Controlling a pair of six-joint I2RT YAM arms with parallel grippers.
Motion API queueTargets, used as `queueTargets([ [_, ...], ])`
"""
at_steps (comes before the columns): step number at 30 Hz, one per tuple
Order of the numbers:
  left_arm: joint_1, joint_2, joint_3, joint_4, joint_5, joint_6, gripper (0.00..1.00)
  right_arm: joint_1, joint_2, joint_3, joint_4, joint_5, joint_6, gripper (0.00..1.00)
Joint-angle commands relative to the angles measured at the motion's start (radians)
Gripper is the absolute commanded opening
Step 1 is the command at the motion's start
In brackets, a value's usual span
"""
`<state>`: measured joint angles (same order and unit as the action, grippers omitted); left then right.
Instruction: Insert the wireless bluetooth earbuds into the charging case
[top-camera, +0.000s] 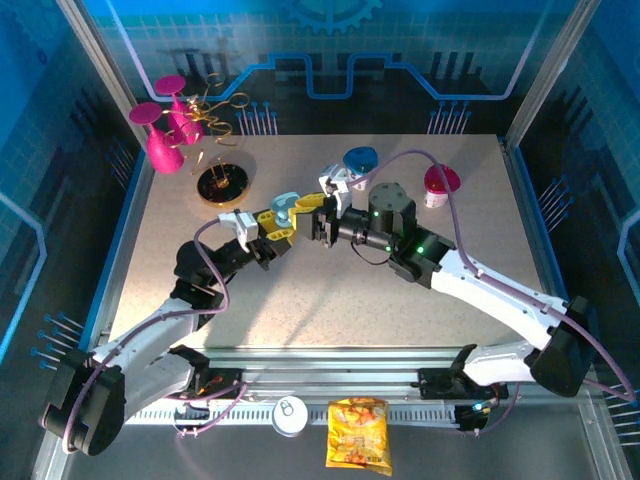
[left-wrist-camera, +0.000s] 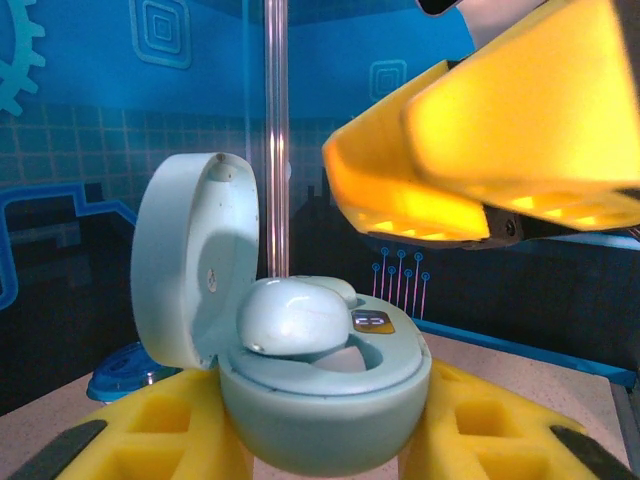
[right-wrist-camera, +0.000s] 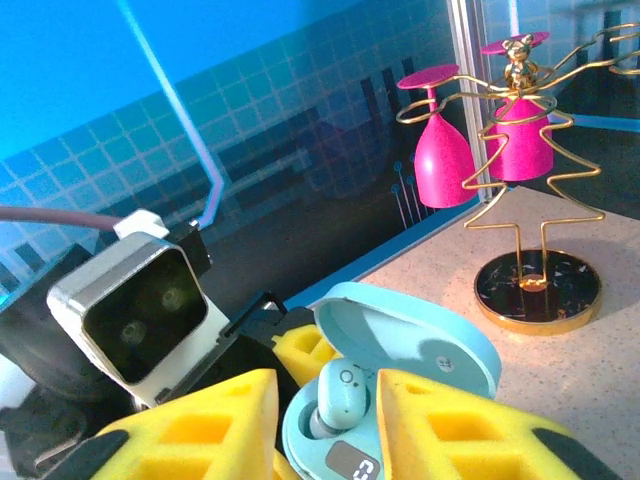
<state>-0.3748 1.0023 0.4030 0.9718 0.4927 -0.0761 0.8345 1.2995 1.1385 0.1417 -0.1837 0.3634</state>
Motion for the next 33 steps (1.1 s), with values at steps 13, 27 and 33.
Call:
queueTargets([
  [13, 0.006, -0.01, -0.016, 0.035, 0.015, 0.028, 0.34, -0.006, 0.127, 0.176, -0.225, -0.061, -0.038, 0.18],
  [27, 0.005, 0.012, -0.009, 0.033, 0.021, 0.042, 0.34, -0.027, -0.011, 0.095, -0.093, -0.063, -0.04, 0.32],
  [33, 0.005, 0.018, -0.005, 0.036, 0.035, 0.037, 0.34, -0.099, 0.075, 0.218, -0.229, -0.107, 0.057, 0.39],
])
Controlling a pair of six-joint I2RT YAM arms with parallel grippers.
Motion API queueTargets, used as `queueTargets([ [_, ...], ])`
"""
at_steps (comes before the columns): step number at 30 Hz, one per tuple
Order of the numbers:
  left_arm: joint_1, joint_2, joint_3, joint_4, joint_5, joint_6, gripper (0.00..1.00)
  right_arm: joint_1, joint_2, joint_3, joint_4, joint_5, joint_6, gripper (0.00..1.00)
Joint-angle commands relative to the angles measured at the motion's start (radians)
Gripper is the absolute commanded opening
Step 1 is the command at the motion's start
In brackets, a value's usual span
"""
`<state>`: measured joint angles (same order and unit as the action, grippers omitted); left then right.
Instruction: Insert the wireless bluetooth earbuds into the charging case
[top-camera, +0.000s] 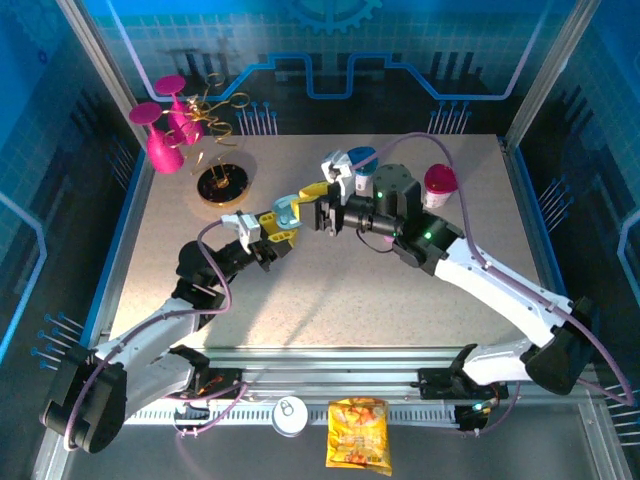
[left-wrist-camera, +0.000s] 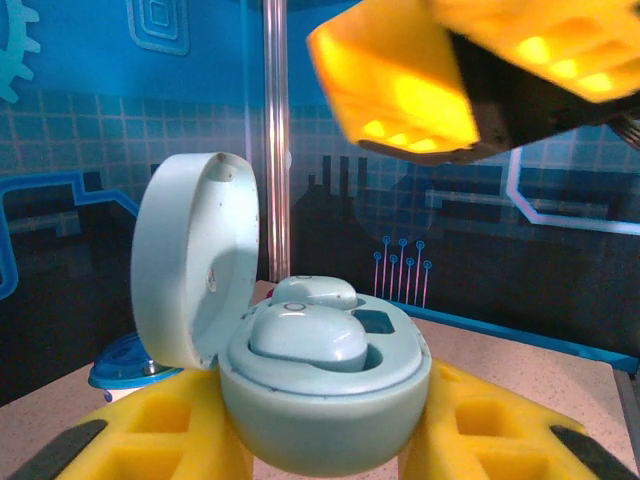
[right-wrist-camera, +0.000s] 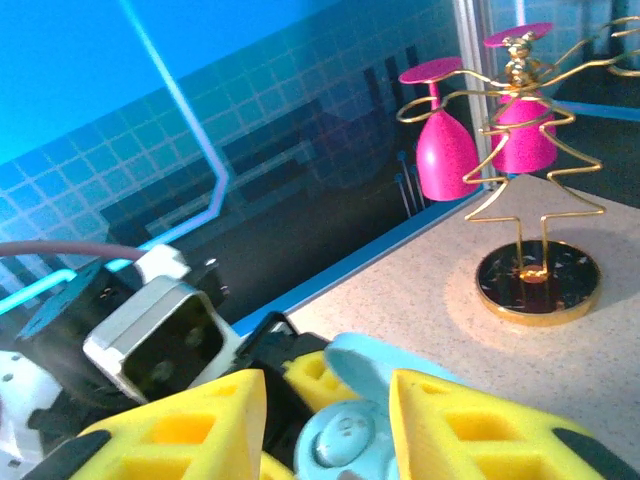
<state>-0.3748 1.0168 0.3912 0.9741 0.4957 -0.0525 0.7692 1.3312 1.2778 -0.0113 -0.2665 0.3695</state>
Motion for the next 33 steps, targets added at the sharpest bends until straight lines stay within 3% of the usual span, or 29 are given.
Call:
queueTargets([
  [1, 0.004, 0.005, 0.008, 0.034, 0.036, 0.014, 0.34, -0.037, 0.064, 0.11, -0.123, -0.025, 0.042, 0.4],
  [6, 0.005, 0.003, 0.013, 0.034, 0.048, 0.01, 0.34, -0.048, 0.182, 0.267, -0.349, -0.084, -0.001, 0.44],
  [14, 0.005, -0.004, 0.007, 0.023, 0.039, 0.018, 0.34, -0.047, 0.212, 0.294, -0.488, -0.148, -0.049, 0.46],
  [28, 0.005, 0.002, 0.013, 0.007, 0.025, 0.019, 0.34, -0.05, 0.038, 0.13, -0.407, -0.108, -0.108, 0.42],
  [33, 0.005, 0.003, 0.015, 0.034, 0.031, 0.001, 0.34, -0.062, 0.017, 0.075, -0.348, -0.07, -0.052, 0.55],
])
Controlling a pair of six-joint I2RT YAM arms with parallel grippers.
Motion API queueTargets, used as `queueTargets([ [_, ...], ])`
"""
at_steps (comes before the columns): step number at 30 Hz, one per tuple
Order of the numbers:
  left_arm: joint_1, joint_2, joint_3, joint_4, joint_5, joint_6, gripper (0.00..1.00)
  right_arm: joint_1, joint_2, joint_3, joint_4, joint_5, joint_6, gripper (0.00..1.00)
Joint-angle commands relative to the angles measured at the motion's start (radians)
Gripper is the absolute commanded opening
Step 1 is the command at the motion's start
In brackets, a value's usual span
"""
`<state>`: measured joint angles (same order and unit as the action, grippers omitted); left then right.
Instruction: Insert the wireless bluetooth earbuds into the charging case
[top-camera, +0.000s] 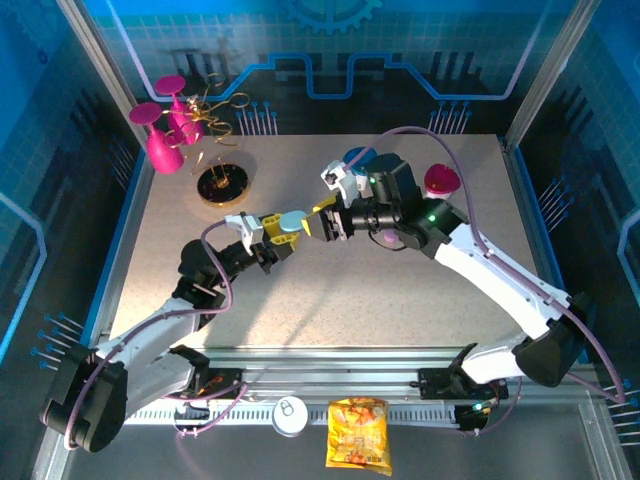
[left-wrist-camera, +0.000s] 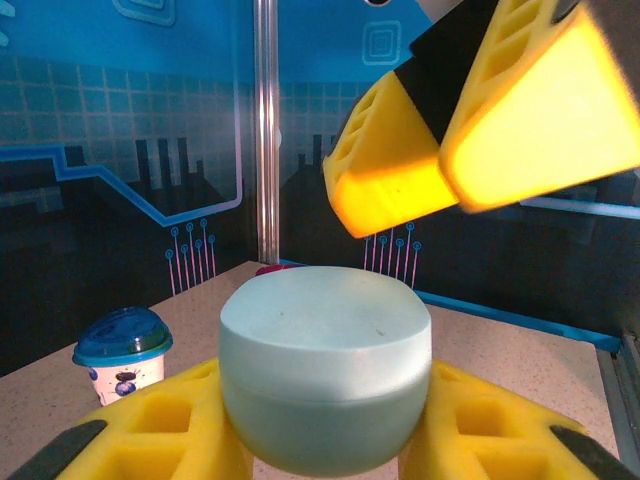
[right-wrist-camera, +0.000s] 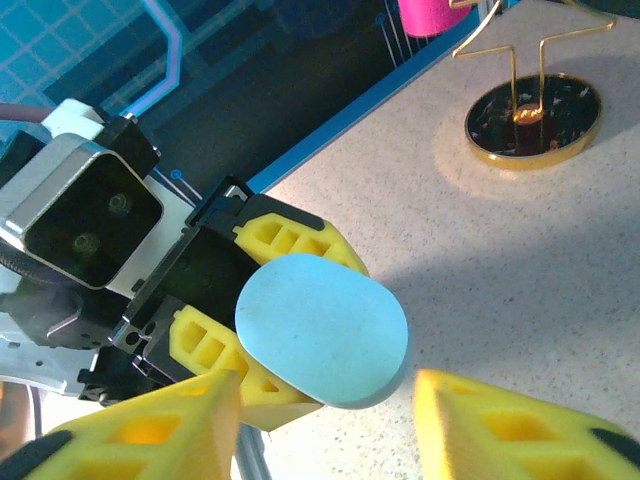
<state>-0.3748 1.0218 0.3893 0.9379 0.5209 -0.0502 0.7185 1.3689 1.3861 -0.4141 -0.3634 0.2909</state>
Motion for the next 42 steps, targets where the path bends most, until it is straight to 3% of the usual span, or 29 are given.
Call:
queueTargets([
  [1, 0.005, -0.003, 0.016, 0.073, 0.008, -0.005, 0.35, -0.023, -0.019, -0.047, 0.071, 0.012, 0.056, 0.59],
  [5, 0.005, -0.011, 0.014, 0.078, 0.011, -0.013, 0.34, -0.081, -0.01, -0.137, 0.215, -0.122, 0.244, 0.72],
  [11, 0.005, -0.009, 0.015, 0.078, 0.015, -0.015, 0.34, -0.102, 0.044, -0.269, 0.597, -0.368, 0.592, 0.78],
  [17, 0.005, -0.008, 0.015, 0.084, 0.023, -0.02, 0.35, -0.102, 0.083, -0.328, 0.775, -0.382, 0.749, 0.78],
  [25, 0.005, -0.024, 0.008, 0.064, 0.022, -0.008, 0.34, -0.084, 0.151, -0.32, 0.894, -0.424, 0.874, 0.59],
  [30, 0.005, -0.028, 0.001, 0.056, 0.012, -0.001, 0.35, -0.068, 0.193, -0.312, 0.972, -0.465, 0.943, 0.41],
  [33, 0.005, -0.025, 0.001, 0.056, 0.011, 0.002, 0.34, -0.07, 0.192, -0.317, 0.958, -0.456, 0.934, 0.28],
  [38, 0.005, -0.022, 0.003, 0.049, 0.003, 0.009, 0.35, -0.074, 0.167, -0.312, 0.901, -0.437, 0.889, 0.19],
  [40, 0.005, -0.02, 0.002, 0.048, 0.002, 0.009, 0.39, -0.077, 0.156, -0.311, 0.871, -0.422, 0.861, 0.18],
  [41, 0.004, -0.02, 0.004, 0.047, -0.002, 0.009, 0.45, -0.081, 0.149, -0.311, 0.857, -0.41, 0.845, 0.17],
  [42, 0.005, -0.022, 0.005, 0.046, -0.005, 0.009, 0.59, -0.085, 0.14, -0.315, 0.842, -0.392, 0.827, 0.17],
])
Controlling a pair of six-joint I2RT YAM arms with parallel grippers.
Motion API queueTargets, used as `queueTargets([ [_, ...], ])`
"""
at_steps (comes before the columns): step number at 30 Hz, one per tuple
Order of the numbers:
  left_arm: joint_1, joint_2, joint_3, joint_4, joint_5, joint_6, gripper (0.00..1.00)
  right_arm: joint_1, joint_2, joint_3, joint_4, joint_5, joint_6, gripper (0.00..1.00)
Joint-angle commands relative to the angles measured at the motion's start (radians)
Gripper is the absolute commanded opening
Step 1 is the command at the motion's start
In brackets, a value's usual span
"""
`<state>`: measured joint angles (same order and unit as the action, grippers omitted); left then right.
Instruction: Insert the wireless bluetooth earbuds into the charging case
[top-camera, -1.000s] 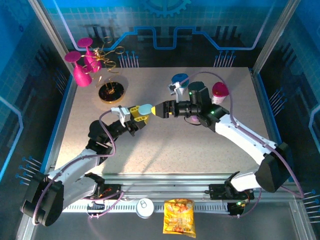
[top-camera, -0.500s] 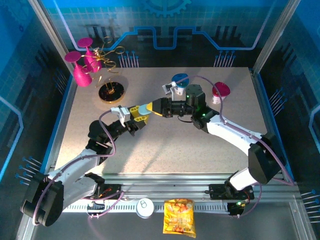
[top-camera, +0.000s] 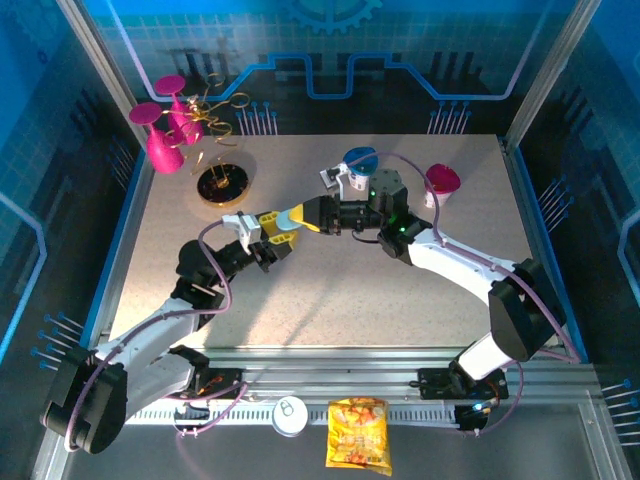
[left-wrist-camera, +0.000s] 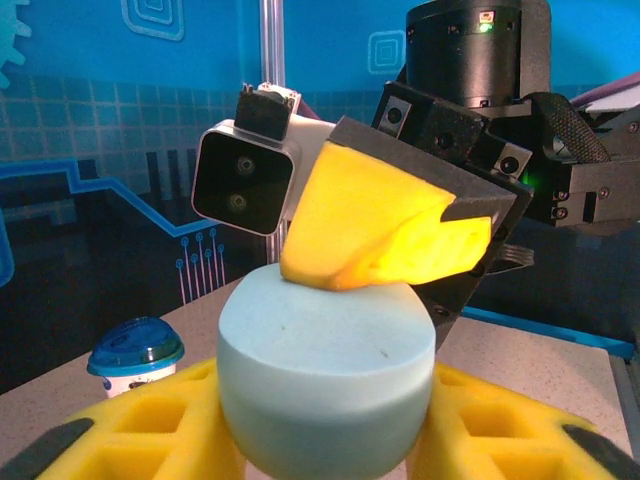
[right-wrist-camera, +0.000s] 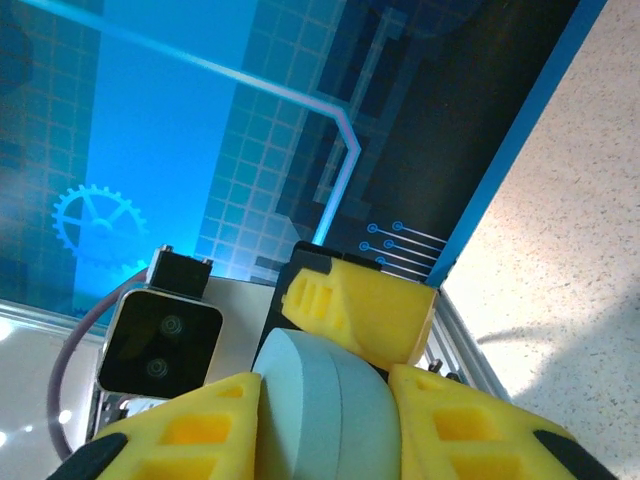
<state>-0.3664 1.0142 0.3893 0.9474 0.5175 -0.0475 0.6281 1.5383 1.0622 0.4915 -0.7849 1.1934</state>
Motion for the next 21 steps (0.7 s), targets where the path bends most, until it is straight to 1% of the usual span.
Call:
queueTargets([
  [1, -0.003, -0.014, 0.004, 0.035, -0.004, 0.008, 0.7, 0.0, -0.038, 0.006, -0.078, 0.044, -0.091, 0.16],
  [2, -0.003, -0.016, 0.003, 0.031, -0.006, 0.009, 0.8, -0.007, -0.046, 0.001, -0.091, 0.063, -0.11, 0.15],
  [3, -0.003, -0.019, 0.005, 0.023, -0.009, 0.013, 0.89, -0.014, -0.054, -0.003, -0.107, 0.078, -0.125, 0.15],
  [5, -0.003, -0.027, 0.004, -0.005, -0.013, 0.023, 0.99, -0.031, -0.063, -0.012, -0.138, 0.109, -0.158, 0.15],
  [7, -0.003, -0.04, 0.002, -0.05, -0.013, 0.042, 0.99, -0.051, -0.071, -0.024, -0.185, 0.148, -0.202, 0.15],
  [10, -0.005, -0.061, -0.003, -0.159, -0.013, 0.088, 0.99, -0.079, -0.079, -0.053, -0.272, 0.234, -0.279, 0.15],
  [13, -0.009, -0.08, -0.016, -0.26, -0.017, 0.132, 0.99, -0.098, -0.088, -0.087, -0.365, 0.351, -0.364, 0.15],
  [18, -0.033, -0.071, -0.051, -0.325, -0.058, 0.188, 0.99, -0.108, -0.085, -0.145, -0.477, 0.568, -0.489, 0.16],
  [21, -0.061, -0.024, -0.052, -0.354, -0.081, 0.237, 0.99, -0.108, -0.06, -0.176, -0.496, 0.64, -0.53, 0.16],
])
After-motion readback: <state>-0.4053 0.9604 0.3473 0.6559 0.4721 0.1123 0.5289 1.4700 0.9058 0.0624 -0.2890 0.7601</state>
